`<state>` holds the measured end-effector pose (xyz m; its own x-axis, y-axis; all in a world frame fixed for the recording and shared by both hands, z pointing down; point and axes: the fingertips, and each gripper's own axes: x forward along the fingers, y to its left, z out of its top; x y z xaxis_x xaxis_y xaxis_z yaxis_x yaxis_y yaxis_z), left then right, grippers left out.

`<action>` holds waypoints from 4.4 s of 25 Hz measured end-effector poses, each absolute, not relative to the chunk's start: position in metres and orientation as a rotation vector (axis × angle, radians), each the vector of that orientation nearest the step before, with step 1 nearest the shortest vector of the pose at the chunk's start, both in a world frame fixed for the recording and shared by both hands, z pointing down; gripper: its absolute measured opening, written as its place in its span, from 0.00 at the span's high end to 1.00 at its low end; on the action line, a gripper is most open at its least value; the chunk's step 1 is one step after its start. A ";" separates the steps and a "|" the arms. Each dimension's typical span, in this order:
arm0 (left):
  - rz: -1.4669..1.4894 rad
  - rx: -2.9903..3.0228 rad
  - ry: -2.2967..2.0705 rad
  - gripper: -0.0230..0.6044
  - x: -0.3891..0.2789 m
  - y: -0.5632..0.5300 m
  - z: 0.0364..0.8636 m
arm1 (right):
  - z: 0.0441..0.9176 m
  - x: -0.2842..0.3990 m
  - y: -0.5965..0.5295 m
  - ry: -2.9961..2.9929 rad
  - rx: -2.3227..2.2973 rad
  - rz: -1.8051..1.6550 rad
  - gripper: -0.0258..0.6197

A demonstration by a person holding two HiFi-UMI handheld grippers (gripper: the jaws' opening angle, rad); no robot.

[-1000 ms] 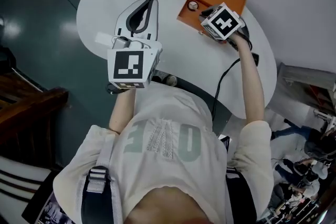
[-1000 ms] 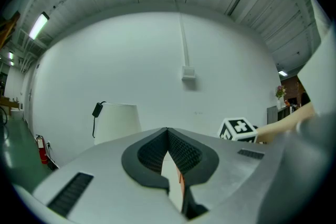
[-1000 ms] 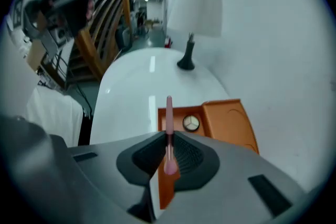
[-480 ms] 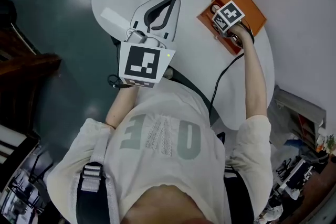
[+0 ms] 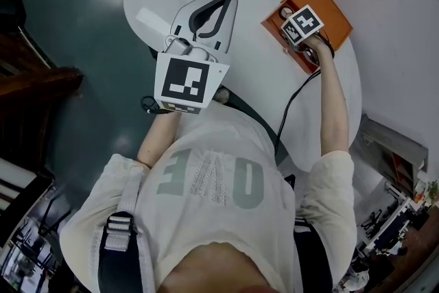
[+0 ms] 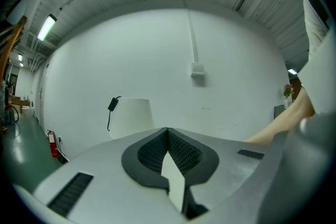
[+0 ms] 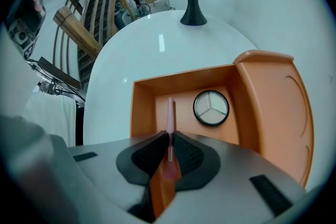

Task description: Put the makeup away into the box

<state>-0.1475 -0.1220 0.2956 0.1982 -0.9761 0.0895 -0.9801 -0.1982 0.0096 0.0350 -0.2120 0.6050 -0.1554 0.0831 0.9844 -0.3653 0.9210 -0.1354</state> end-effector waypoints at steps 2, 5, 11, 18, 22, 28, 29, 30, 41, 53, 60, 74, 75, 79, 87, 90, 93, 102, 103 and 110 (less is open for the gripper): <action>0.095 2.396 -1.935 0.95 -0.145 -0.124 0.294 | 0.602 0.032 -0.214 -1.714 0.232 0.394 0.86; 0.091 2.419 -1.915 0.95 -0.140 -0.128 0.292 | 0.585 0.027 -0.218 -1.791 0.266 0.392 0.78; 0.081 2.511 -1.837 0.95 -0.117 -0.134 0.281 | 0.465 -0.006 -0.214 -2.238 0.440 0.289 0.78; -0.044 2.678 -1.705 0.95 -0.071 -0.136 0.245 | 0.297 0.017 -0.180 -2.627 1.061 -0.011 0.95; -0.082 2.773 -1.573 0.95 -0.037 -0.131 0.229 | 0.241 0.048 -0.143 -2.696 1.485 -0.125 0.95; -0.121 2.835 -1.438 0.95 0.001 -0.119 0.220 | 0.213 0.084 -0.096 -2.690 1.871 -0.152 0.95; -0.125 2.840 -1.422 0.95 0.004 -0.118 0.219 | 0.212 0.090 -0.091 -2.684 1.915 -0.138 0.95; -0.127 2.845 -1.410 0.95 0.006 -0.117 0.219 | 0.212 0.095 -0.087 -2.674 1.949 -0.129 0.95; -0.110 2.898 -1.317 0.95 0.026 -0.114 0.222 | 0.220 0.126 -0.081 -2.548 2.030 -0.119 0.95; 0.015 2.928 -1.222 0.95 0.047 -0.111 0.245 | 0.426 0.337 -0.122 -1.970 2.076 0.482 0.45; 0.116 2.934 -1.192 0.95 0.057 -0.112 0.259 | 0.564 0.380 -0.107 -1.739 1.837 0.826 0.44; 0.197 2.947 -1.200 0.95 0.061 -0.117 0.269 | 0.601 0.403 -0.103 -1.636 1.764 0.870 0.43; 0.196 2.948 -1.200 0.95 0.061 -0.117 0.269 | 0.605 0.403 -0.102 -1.629 1.747 0.870 0.42; 0.195 2.946 -1.196 0.95 0.061 -0.118 0.269 | 0.610 0.404 -0.100 -1.625 1.742 0.888 0.42; 0.195 2.941 -1.207 0.95 0.060 -0.115 0.269 | 0.610 0.406 -0.100 -1.632 1.756 0.910 0.42; 0.188 2.938 -1.223 0.95 0.057 -0.115 0.268 | 0.601 0.409 -0.104 -1.643 1.836 0.923 0.42; 0.173 2.932 -1.242 0.95 0.052 -0.116 0.266 | 0.565 0.408 -0.116 -1.697 1.977 0.862 0.43; 0.087 2.918 -1.278 0.95 0.058 -0.119 0.251 | 0.342 0.314 -0.131 -2.091 2.167 0.344 0.43; 0.061 2.924 -1.277 0.95 0.060 -0.119 0.247 | 0.322 0.298 -0.127 -2.127 2.162 0.279 0.43; -0.035 2.914 -1.325 0.95 0.058 -0.120 0.233 | 0.242 0.176 -0.100 -2.394 2.004 -0.020 0.43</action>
